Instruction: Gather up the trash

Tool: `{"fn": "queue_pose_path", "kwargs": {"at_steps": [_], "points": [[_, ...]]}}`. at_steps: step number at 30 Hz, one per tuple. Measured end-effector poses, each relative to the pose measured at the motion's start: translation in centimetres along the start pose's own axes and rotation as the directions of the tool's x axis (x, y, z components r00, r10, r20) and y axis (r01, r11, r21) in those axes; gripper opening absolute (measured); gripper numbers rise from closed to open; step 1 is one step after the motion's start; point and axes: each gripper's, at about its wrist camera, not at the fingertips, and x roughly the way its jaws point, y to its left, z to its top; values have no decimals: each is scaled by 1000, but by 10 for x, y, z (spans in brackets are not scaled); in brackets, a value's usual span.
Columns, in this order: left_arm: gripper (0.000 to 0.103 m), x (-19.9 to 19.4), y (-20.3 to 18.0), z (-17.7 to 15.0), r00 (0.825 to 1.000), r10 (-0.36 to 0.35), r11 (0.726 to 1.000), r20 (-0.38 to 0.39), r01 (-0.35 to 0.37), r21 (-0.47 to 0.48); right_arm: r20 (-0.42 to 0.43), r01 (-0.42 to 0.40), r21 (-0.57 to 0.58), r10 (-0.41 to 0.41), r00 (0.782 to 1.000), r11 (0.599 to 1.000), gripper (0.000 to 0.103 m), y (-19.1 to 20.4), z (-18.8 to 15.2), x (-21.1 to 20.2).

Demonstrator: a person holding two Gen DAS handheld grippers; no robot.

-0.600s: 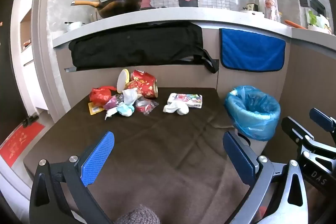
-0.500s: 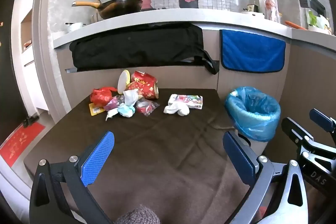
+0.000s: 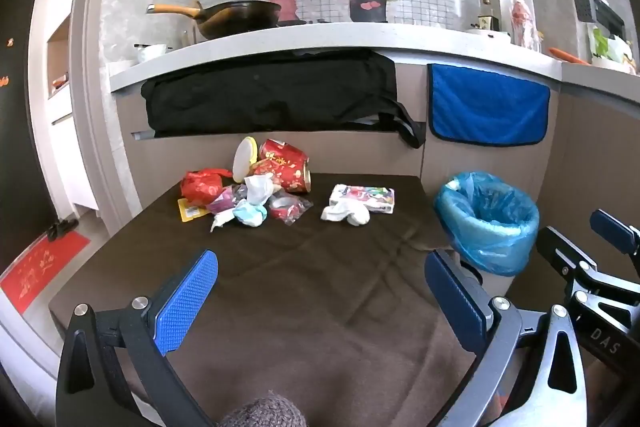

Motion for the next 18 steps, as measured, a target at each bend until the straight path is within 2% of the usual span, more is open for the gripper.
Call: {"fn": "queue_pose_path", "kwargs": {"at_steps": [18], "points": [[102,0,1,-2,1000,3,1000,4,-3,-4,4,7,-9,-7,1000,1000,84,4,2,-1]]}}
